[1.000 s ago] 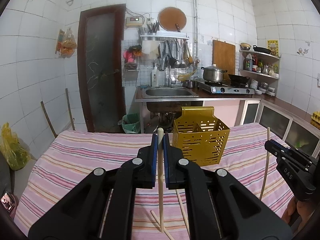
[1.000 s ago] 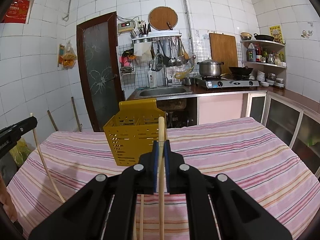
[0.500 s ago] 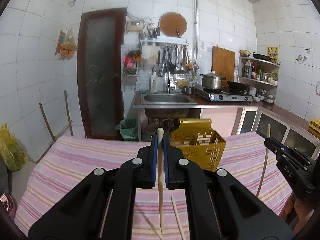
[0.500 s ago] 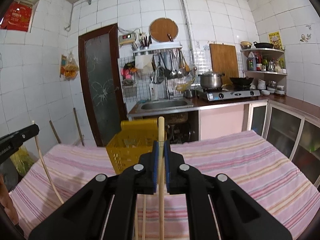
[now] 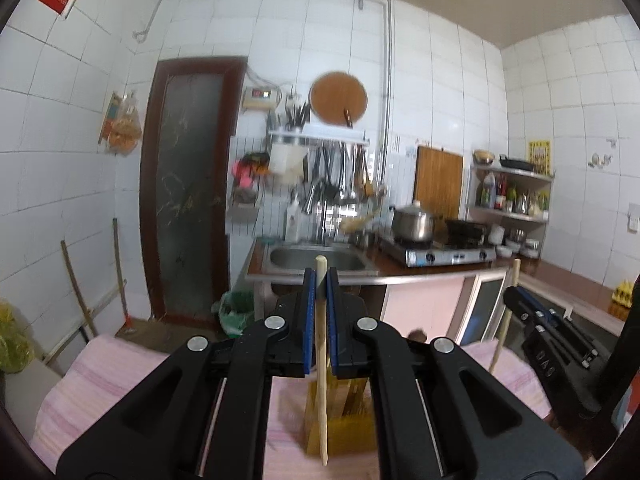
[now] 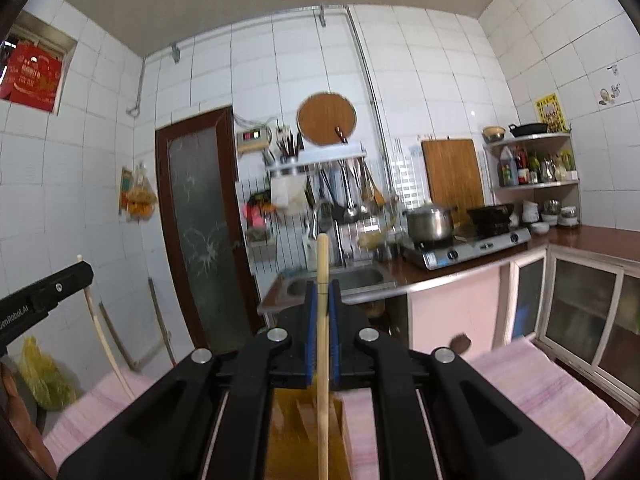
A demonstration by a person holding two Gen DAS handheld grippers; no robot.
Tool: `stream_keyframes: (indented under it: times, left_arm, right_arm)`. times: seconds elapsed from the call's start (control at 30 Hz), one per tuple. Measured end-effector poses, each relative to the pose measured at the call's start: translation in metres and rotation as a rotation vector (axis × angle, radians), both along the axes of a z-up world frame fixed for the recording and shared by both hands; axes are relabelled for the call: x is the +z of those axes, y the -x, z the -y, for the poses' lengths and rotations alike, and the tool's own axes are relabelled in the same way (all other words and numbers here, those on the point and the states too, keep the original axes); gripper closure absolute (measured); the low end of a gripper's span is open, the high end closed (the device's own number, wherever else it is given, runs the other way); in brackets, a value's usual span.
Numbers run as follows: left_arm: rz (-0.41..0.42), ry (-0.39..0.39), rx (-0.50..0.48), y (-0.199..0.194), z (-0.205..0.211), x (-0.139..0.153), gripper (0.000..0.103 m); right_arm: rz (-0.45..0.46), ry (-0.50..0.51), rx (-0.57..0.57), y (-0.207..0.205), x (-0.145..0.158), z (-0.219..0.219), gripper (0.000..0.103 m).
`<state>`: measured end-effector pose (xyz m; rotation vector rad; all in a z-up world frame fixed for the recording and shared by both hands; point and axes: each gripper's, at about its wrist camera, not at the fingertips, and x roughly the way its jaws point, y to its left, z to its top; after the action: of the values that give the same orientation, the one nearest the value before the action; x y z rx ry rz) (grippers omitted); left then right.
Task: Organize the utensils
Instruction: 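Carry the left tool's chopstick into the yellow holder while the right tool inserts its chopstick, then open both tools to release the chopsticks and lift away from the holder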
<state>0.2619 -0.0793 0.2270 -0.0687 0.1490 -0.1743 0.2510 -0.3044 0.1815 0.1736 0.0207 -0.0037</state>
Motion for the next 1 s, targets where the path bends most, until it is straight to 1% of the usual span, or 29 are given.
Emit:
stream_keyframes:
  times: [0.07,0.17,0.27,0.33,0.37,0.43,0.53,0.57,0.67,0.77,0.87,0.9,0.93,0.97,1.0]
  left_arm:
    - [0.018,0.003,-0.002,-0.017,0.008,0.008,0.099]
    - [0.036,0.006,-0.006,-0.043,0.018,0.009,0.099]
    - [0.042,-0.004,-0.001,-0.066,0.026,-0.001,0.099]
    - [0.044,-0.010,0.004,-0.085,0.031,-0.013,0.099]
    - [0.042,-0.015,0.005,-0.093,0.033,-0.019,0.099]
    - [0.020,-0.021,0.000,-0.111,0.037,-0.038,0.099]
    - [-0.020,-0.032,0.009,-0.129,0.041,-0.073,0.099]
    - [-0.037,-0.035,0.016,-0.134,0.041,-0.083,0.099]
    - [-0.094,-0.035,0.031,-0.147,0.036,-0.108,0.099]
    - [-0.128,-0.026,0.049,-0.150,0.033,-0.116,0.099]
    - [-0.137,-0.038,0.060,-0.143,0.031,-0.111,0.098]
    - [-0.142,-0.044,0.060,-0.140,0.029,-0.107,0.097]
    - [-0.148,-0.048,0.058,-0.136,0.028,-0.102,0.092]
    - [-0.153,-0.052,0.060,-0.130,0.026,-0.095,0.078]
    - [-0.148,-0.054,0.067,-0.124,0.023,-0.089,0.069]
  right_arm:
    - [0.021,-0.001,-0.006,-0.019,0.008,-0.002,0.097]
    - [0.043,-0.002,-0.011,-0.047,0.013,-0.004,0.097]
    - [0.051,-0.006,-0.018,-0.070,0.008,-0.004,0.097]
    - [0.052,-0.002,-0.023,-0.084,0.000,-0.004,0.097]
    - [0.045,0.002,-0.027,-0.094,-0.008,-0.003,0.097]
    - [0.016,-0.005,-0.022,-0.109,-0.023,-0.001,0.097]
    - [-0.010,-0.001,-0.018,-0.118,-0.047,0.000,0.097]
    - [-0.025,0.014,-0.014,-0.121,-0.058,-0.002,0.097]
    - [-0.062,0.044,-0.007,-0.126,-0.075,-0.005,0.097]
    - [-0.100,0.044,-0.005,-0.129,-0.087,-0.001,0.097]
    - [-0.129,0.042,-0.010,-0.127,-0.090,0.004,0.096]
    - [-0.138,0.038,-0.015,-0.125,-0.088,0.007,0.093]
    - [-0.149,0.033,-0.020,-0.123,-0.085,0.009,0.087]
    - [-0.162,0.026,-0.027,-0.119,-0.080,0.013,0.060]
    - [-0.163,0.019,-0.034,-0.115,-0.074,0.018,0.036]
